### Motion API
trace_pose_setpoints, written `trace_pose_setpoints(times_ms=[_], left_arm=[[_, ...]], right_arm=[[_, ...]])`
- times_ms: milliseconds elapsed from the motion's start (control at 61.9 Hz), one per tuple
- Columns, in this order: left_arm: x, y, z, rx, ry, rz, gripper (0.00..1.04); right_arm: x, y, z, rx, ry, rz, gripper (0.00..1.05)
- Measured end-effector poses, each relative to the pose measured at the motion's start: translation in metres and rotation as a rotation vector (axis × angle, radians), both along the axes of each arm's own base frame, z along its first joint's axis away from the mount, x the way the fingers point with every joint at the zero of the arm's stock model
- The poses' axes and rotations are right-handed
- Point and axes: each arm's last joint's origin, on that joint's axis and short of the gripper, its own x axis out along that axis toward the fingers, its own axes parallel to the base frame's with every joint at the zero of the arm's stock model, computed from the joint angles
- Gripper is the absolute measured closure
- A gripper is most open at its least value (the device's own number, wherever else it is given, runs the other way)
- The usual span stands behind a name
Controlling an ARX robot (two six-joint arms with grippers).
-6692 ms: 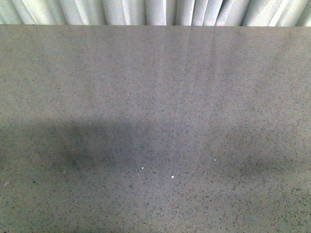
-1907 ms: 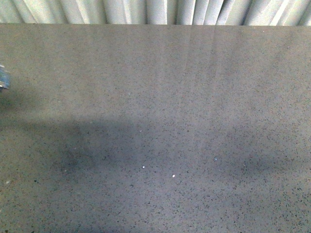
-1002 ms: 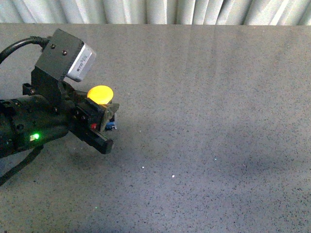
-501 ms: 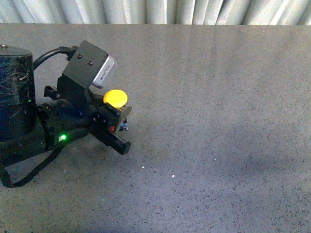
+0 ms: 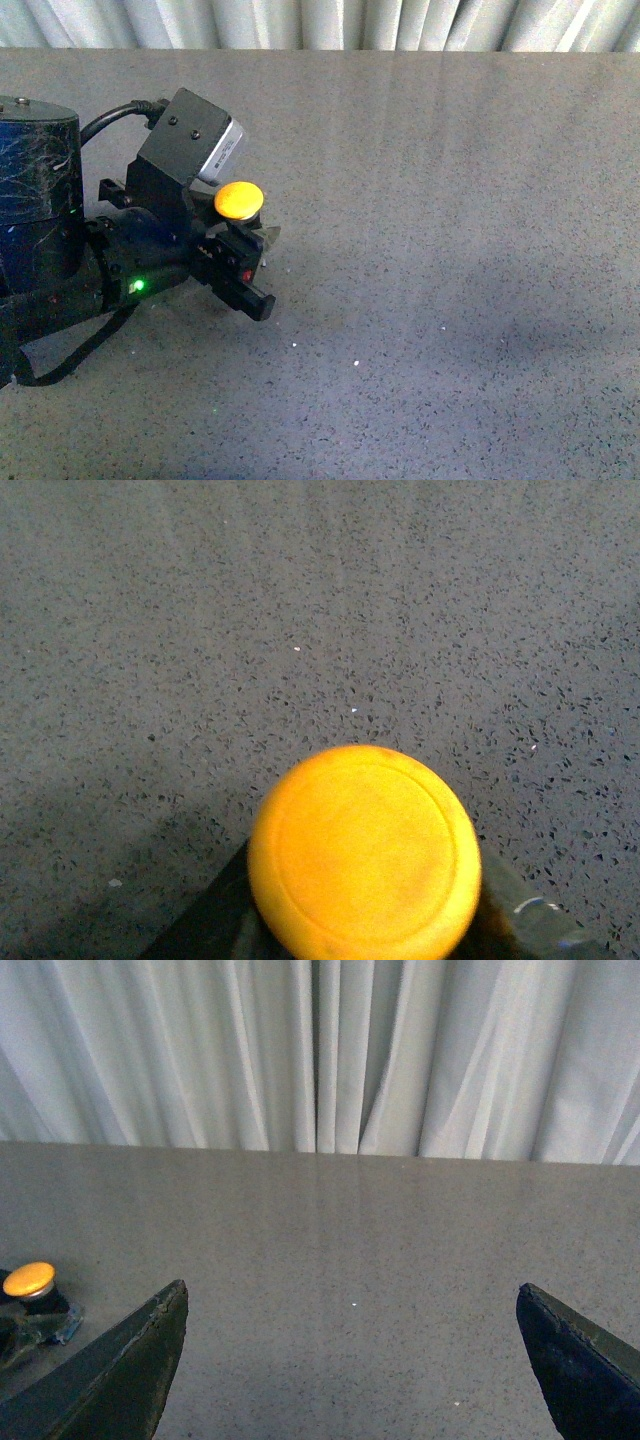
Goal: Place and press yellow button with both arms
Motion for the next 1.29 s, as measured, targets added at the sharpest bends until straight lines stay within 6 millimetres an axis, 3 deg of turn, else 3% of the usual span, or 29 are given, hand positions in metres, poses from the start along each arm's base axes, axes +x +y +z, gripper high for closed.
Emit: trace_pose_setpoints(times_ms=[194,436,695,727,824,921,1018,1148,1212,1293], left_arm=[[-0.010,0.011,0.010,0.000,-0.005,0.009,0.08],[-0.026,0.050,0.043,-0.054,-0.039,0.097,0.09],[-0.045,0.093,0.099,-0.211,-0.101,0.214,0.09],[-0.051,0.104,0.112,-0.202,-0.225,0.389,0.17],[-0.071,0.119,0.125,-0.195,-0.381,0.662,0.34],[-0.086,0.121,0.125,-0.196,-0.390,0.704,0.50],[-0.099,0.120,0.122,-0.191,-0.372,0.703,0.68],[-0.118,0.120,0.124,-0.196,-0.380,0.702,1.02],[-0.127,0.120,0.123,-0.197,-0.375,0.704,1.03],[-0.133,0.120,0.123,-0.197,-0.375,0.704,1.03]], right_arm=[[0.000,0.000,0.000,0.000,0.000,0.000,0.09],[0.000,0.000,0.000,0.000,0.000,0.000,0.09],[0.000,0.000,0.000,0.000,0.000,0.000,0.09],[0.000,0.000,0.000,0.000,0.000,0.000,0.09],[0.000,0.000,0.000,0.000,0.000,-0.001,0.09],[0.000,0.000,0.000,0.000,0.001,0.000,0.09],[0.006,0.001,0.001,-0.007,0.254,-0.016,0.09],[0.056,0.021,0.040,-0.127,0.281,0.098,0.09],[0.087,0.037,0.053,-0.174,0.289,0.172,0.09],[0.114,0.054,0.055,-0.220,0.335,0.258,0.09]])
